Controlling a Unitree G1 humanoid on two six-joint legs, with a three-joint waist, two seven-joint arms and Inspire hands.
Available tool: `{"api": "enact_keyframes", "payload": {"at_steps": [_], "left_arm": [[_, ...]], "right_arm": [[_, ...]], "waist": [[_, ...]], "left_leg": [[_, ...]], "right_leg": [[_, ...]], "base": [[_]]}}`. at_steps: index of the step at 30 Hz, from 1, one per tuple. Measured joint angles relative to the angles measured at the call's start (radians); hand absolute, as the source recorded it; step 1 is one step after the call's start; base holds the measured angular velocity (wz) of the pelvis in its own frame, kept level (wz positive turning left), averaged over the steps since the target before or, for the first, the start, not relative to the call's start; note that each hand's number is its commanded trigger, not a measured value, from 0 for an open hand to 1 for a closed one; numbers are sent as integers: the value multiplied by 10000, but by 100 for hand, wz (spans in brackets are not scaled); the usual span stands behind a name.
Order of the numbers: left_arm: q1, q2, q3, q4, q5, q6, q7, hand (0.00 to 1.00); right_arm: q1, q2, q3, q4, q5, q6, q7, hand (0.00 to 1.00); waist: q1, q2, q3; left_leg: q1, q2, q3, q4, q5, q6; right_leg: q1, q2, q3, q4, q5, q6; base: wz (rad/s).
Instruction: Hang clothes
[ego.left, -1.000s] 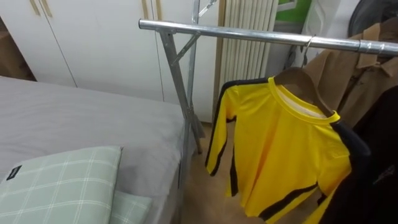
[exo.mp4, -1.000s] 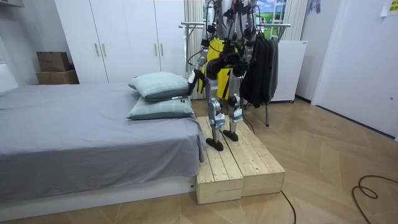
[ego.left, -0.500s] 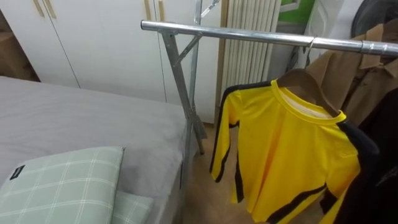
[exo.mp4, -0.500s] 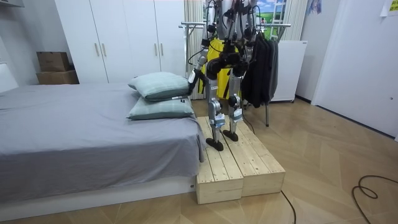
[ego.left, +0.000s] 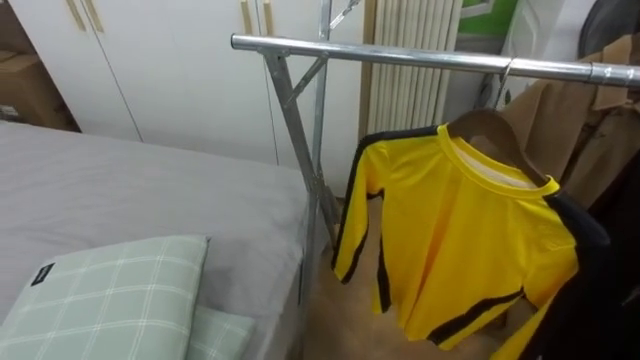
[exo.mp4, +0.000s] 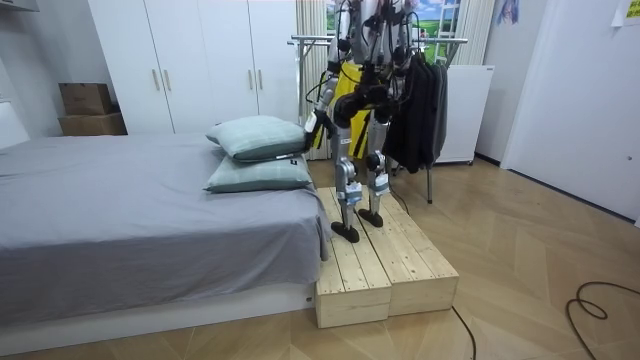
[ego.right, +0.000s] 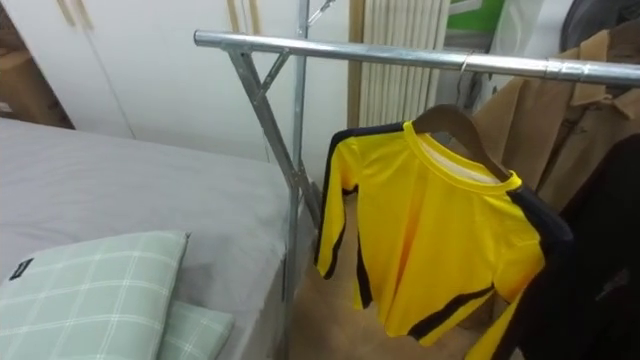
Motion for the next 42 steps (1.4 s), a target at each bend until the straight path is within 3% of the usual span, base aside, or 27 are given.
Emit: {"api": "enact_keyframes", "payload": {"at_steps": [1, 2, 3, 4, 8, 9, 11, 14, 17, 18, 20, 22, 24, 25, 27, 29, 30, 31, 32, 33, 34, 36, 42], "left_arm": [[-51, -14, -16, -18, 29, -19, -97, 0], [-126, -14, -64, -30, 73, -20, -165, 0], [-131, -6, -105, -62, 73, -20, -187, 0], [-135, 39, -171, -123, 75, -20, -208, 0], [-62, 144, -162, -171, 73, -17, -244, 0], [-54, 178, -148, -171, 75, -17, -284, 0], [-47, 272, -79, -210, 132, -27, -328, 0], [50, 289, 237, -213, 125, -200, -296, 0], [188, 288, 618, -211, 125, -398, -282, 0], [219, 283, 667, -211, 117, -449, -291, 0], [289, 265, 904, -174, 98, -509, -315, 0], [299, 245, 935, -156, 79, -509, -321, 0], [269, 226, 947, -94, 55, -497, -355, 0], [276, 206, 960, -72, 49, -476, -369, 0], [265, 207, 972, 25, 51, -412, -368, 0], [297, 206, 963, 89, 73, -341, -362, 0], [302, 216, 971, 96, 67, -327, -349, 0], [361, 274, 983, 110, -30, -241, -316, 0], [330, 336, 1070, 146, -41, -91, -328, 0], [317, 376, 1159, 165, -36, -52, -335, 0], [321, 440, 1251, 190, -35, 22, -339, 0], [437, 396, 1294, 342, -16, 139, -341, 0], [806, 276, 1356, 547, -3, 766, -514, 0]], "right_arm": [[-54, -13, 14, 42, -71, -13, -11, 0], [-110, -37, 14, 104, -79, -17, -24, 0], [-156, -41, 14, 168, -80, -16, -29, 0], [-185, -55, -12, 228, -77, -11, -44, 0], [-176, -150, -105, 274, -44, 25, -269, 0], [-186, -167, -107, 271, -32, 26, -282, 0], [-225, -216, -128, 307, -23, 101, -351, 0], [-258, -208, -343, 412, -9, 106, -408, 0], [-47, -197, -811, 581, 62, 194, -594, 0], [-9, -198, -925, 589, 110, 251, -615, 0], [194, -219, -1304, 610, 327, 350, -691, 0], [286, -245, -1416, 626, 468, 454, -729, 0], [255, -222, -1644, 834, 530, 574, -771, 0], [281, -204, -1807, 962, 667, 709, -842, 0], [376, -153, -2192, 957, 839, 918, -922, 0], [536, -143, -2508, 958, 959, 995, -929, 0], [593, -127, -2555, 955, 1025, 998, -927, 0], [633, -84, -2566, 960, 1282, 1012, -900, 0], [632, -19, -2568, 966, 1551, 1047, -882, 0], [633, 39, -2594, 972, 1697, 1071, -883, 0], [602, 161, -2648, 1007, 1897, 1097, -884, 0], [622, 248, -2716, 1063, 2007, 1166, -890, 0], [281, 232, -2534, 1228, 2044, 1547, -669, 0]], "waist": [[-35, 66, 2], [-107, 113, 35], [-160, 134, 55], [-314, 76, 83], [-500, 13, 73], [-496, -24, 76], [-467, -167, 64], [-369, -335, 65], [-258, -455, -33], [-241, -473, -29], [-243, -574, -87], [-239, -612, -90], [-286, -620, -88], [-306, -604, -89], [-514, -618, -78], [-538, -598, -72], [-551, -544, -64], [-512, -531, -59], [-528, -523, -59], [-536, -575, -38], [-517, -782, 39], [-414, -899, -70], [-337, -827, -57]], "left_leg": [[-211, -1, -57, 226, 3, -3], [-364, 23, 176, 376, 12, -15], [-451, 41, 313, 462, 30, -40], [-610, 87, 791, 635, 100, -28], [-630, 490, 2625, 1050, 221, -27], [-630, 498, 2738, 1058, 226, -18], [-655, 466, 2775, 967, 249, 18], [-628, 398, 2780, 906, 277, 58], [-639, 298, 2711, 928, 255, 94], [-632, 286, 2724, 951, 227, 137], [-591, 78, 2595, 900, 178, 279], [-614, -56, 2469, 911, 137, 420], [-676, -218, 1925, 919, 69, 585], [-664, -364, 1534, 894, 45, 712], [-686, -600, 857, 888, 22, 944], [-555, -921, -85, 841, 81, 1182], [-522, -939, -303, 826, 75, 1226], [-513, -939, -675, 776, 73, 1258], [-583, -945, -1024, 773, 106, 1290], [-589, -965, -1120, 780, 156, 1291], [-608, -1097, -1323, 801, 156, 1296], [-622, -1200, -1578, 898, 37, 1279], [-814, -1239, -1930, 1253, -170, 1269]], "right_leg": [[39, -106, -451, 17, -56, -37], [114, -256, -1098, 9, -139, -69], [157, -326, -1365, -39, -194, -70], [205, -505, -1851, 13, -354, -71], [570, -967, -3310, 249, -844, -15], [580, -1032, -3477, 321, -895, -1], [692, -1148, -4024, 375, -1015, 52], [894, -1279, -4494, 362, -1117, 105], [1167, -1461, -5120, 332, -1208, 246], [1253, -1494, -5257, 322, -1228, 281], [1544, -1762, -5878, 407, -1350, 501], [1805, -1961, -6346, 522, -1403, 705], [2175, -2095, -6764, 588, -1407, 940], [2313, -2187, -6759, 767, -1347, 1051], [2366, -2282, -5892, 1199, -1256, 1181], [2138, -2185, -4235, 1776, -1097, 1292], [2083, -2083, -3794, 1766, -1180, 1304], [1920, -1779, -2922, 1288, -1295, 1251], [1605, -1540, -2365, 677, -1250, 1259], [1453, -1495, -2166, 307, -1067, 1267], [1179, -1471, -1851, -229, -119, 1319], [1490, -1493, -1983, -550, -182, 1349], [2008, -1404, -2446, -896, -198, 1452]], "base": [[84], [96], [113], [125], [116], [100], [85], [45], [55], [70], [80], [84], [95], [112], [123], [107], [86], [89], [90], [87], [71], [58], [30]]}}
